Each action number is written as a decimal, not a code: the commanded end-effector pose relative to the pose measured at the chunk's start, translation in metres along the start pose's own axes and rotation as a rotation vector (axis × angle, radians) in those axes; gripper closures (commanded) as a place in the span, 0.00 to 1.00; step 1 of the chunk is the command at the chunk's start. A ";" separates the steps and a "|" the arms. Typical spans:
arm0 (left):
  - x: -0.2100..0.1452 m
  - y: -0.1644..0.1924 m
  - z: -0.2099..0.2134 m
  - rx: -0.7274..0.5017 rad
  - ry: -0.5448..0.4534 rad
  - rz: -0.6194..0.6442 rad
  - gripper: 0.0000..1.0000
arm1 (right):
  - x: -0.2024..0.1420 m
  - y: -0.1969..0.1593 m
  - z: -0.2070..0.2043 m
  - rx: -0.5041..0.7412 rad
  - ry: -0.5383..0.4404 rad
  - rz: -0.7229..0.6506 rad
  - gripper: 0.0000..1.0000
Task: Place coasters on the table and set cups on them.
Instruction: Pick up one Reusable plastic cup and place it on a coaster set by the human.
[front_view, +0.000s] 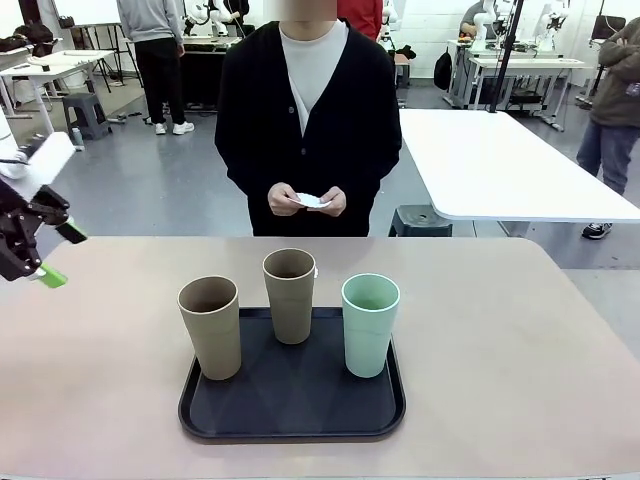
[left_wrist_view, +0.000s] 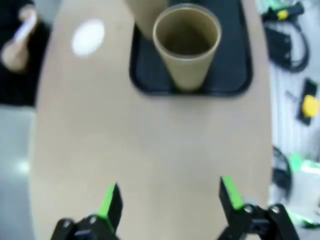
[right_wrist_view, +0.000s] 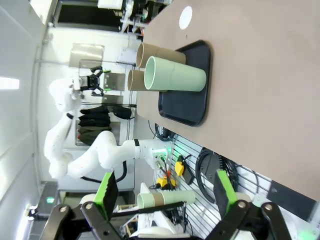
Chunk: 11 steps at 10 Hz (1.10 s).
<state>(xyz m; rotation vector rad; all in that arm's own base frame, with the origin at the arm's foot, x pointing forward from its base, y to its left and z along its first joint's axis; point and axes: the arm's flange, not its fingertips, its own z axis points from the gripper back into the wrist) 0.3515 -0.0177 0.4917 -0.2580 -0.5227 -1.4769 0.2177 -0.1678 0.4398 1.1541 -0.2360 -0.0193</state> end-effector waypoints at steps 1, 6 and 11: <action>-0.021 0.006 -0.014 -0.091 -0.335 -0.152 0.00 | 0.002 -0.001 0.001 0.024 -0.010 0.019 0.00; -0.069 0.005 -0.061 -0.175 -0.529 -0.022 0.00 | 0.002 -0.001 0.001 0.024 -0.010 0.019 0.00; -0.068 -0.001 -0.091 -0.199 -0.503 -0.024 0.00 | 0.002 -0.001 0.001 0.024 -0.010 0.019 0.00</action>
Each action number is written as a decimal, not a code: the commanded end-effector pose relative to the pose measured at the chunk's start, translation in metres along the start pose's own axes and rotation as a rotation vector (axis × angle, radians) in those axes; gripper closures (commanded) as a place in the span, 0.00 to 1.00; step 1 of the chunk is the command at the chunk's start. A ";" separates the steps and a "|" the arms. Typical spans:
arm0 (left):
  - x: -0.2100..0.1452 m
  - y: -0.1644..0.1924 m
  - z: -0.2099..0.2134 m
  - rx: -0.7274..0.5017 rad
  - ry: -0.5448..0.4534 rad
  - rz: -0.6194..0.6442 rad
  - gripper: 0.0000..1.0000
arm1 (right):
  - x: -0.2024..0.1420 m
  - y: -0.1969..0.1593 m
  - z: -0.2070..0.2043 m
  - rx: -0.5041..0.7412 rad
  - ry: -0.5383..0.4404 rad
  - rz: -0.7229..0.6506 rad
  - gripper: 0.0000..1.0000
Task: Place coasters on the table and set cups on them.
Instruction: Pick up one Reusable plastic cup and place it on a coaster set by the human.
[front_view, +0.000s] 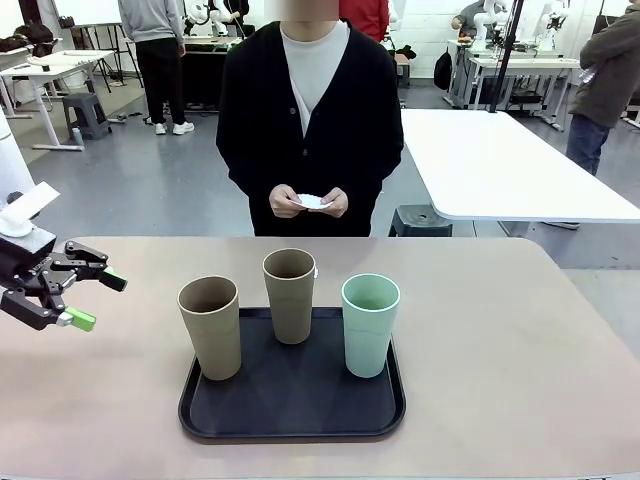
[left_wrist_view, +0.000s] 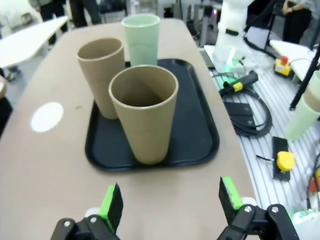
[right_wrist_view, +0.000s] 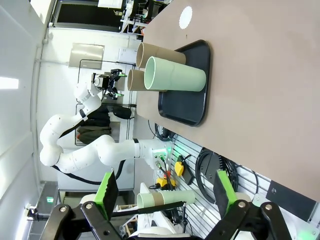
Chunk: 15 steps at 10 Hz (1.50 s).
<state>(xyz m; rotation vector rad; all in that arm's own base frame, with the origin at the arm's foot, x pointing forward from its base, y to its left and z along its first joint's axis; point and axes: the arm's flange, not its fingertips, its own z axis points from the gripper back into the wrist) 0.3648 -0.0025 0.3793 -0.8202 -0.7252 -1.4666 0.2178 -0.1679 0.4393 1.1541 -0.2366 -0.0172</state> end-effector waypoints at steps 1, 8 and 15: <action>0.007 0.000 0.002 0.081 0.072 0.009 0.00 | 0.002 0.000 0.001 0.024 -0.011 0.017 0.00; -0.020 0.020 -0.020 -0.004 -0.150 -0.059 0.00 | 0.002 0.000 0.001 0.024 -0.011 0.017 0.00; -0.058 0.031 -0.085 0.045 -0.306 -0.154 0.00 | 0.002 0.000 0.001 0.024 -0.011 0.017 0.00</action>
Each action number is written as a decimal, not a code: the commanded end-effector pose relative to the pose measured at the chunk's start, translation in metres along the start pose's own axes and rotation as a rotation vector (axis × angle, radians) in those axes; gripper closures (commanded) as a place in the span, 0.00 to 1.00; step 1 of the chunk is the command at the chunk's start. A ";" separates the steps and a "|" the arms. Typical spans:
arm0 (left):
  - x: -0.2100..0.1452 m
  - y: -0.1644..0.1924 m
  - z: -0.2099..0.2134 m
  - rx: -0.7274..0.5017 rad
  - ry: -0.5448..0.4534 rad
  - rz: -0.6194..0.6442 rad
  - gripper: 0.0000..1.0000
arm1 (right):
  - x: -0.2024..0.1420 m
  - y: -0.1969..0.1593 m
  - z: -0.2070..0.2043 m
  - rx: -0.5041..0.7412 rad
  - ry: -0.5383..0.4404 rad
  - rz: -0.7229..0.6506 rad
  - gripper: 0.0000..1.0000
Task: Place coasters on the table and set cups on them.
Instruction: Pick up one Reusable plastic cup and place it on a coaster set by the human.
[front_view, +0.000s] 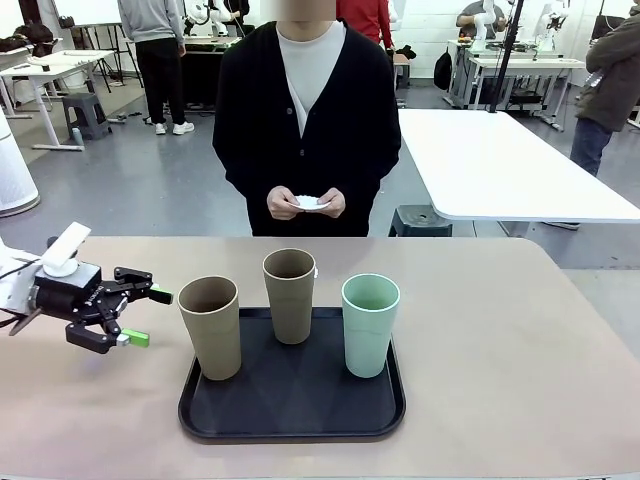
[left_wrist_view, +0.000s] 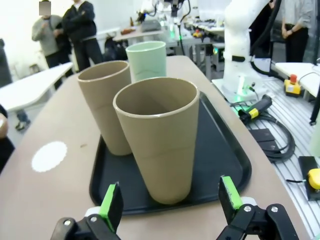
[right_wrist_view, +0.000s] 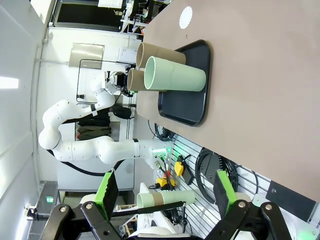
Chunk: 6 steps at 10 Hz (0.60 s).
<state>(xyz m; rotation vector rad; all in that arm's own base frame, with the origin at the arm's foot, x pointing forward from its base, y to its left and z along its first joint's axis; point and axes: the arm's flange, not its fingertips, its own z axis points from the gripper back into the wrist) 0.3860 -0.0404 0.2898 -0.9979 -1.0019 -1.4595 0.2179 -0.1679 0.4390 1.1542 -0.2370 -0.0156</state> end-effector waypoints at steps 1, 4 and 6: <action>-0.011 0.008 -0.011 0.016 -0.046 -0.048 0.00 | 0.002 0.000 0.001 0.024 -0.012 0.016 0.00; -0.015 0.016 -0.027 -0.019 -0.057 -0.018 0.00 | 0.002 0.000 0.001 0.024 -0.012 0.016 0.00; -0.012 0.019 -0.038 -0.039 -0.065 -0.021 0.00 | 0.002 0.000 0.001 0.024 -0.012 0.016 0.00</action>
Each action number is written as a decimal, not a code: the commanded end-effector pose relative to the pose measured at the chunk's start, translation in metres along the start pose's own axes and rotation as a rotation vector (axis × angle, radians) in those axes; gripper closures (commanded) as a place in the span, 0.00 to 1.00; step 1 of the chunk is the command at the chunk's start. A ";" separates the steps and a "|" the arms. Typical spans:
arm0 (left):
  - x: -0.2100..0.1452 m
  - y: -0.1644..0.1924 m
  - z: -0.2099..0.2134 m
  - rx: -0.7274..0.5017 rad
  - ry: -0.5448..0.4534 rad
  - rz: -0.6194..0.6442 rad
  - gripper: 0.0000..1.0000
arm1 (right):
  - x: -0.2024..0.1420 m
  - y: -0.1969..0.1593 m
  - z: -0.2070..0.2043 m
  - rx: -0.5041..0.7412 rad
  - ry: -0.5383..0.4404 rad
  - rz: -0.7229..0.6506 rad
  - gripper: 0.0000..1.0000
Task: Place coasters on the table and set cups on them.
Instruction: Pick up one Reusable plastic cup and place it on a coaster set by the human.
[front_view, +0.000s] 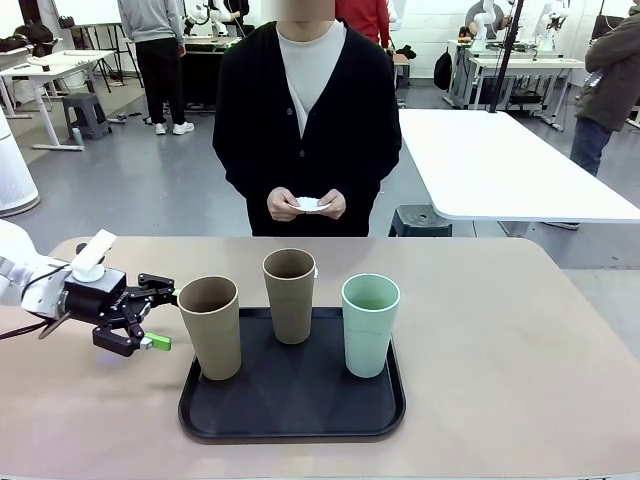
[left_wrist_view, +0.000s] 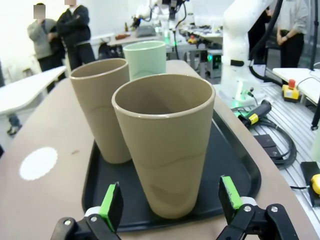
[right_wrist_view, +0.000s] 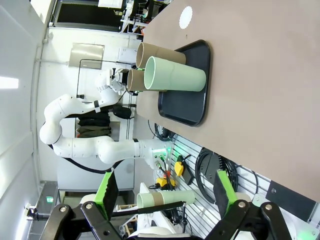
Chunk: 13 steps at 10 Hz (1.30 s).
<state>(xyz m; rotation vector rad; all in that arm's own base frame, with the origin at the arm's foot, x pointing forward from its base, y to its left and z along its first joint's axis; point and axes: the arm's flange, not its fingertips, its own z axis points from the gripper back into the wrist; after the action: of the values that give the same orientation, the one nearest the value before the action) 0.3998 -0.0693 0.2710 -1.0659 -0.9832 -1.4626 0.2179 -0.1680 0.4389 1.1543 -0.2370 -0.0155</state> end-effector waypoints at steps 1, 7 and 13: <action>-0.001 0.006 -0.012 -0.004 -0.037 -0.045 0.00 | 0.002 0.000 0.001 0.024 -0.012 0.016 0.00; 0.003 0.016 -0.046 -0.067 -0.055 -0.063 0.00 | 0.002 0.000 0.001 0.024 -0.012 0.016 0.00; -0.002 0.022 -0.067 -0.126 -0.087 -0.055 0.00 | 0.002 0.000 0.001 0.024 -0.012 0.016 0.00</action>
<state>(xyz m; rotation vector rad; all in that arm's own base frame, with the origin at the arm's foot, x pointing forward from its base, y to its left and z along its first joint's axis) 0.4116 -0.1335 0.2552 -1.2048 -0.9373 -1.5341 0.2180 -0.1680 0.4388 1.1544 -0.2369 -0.0153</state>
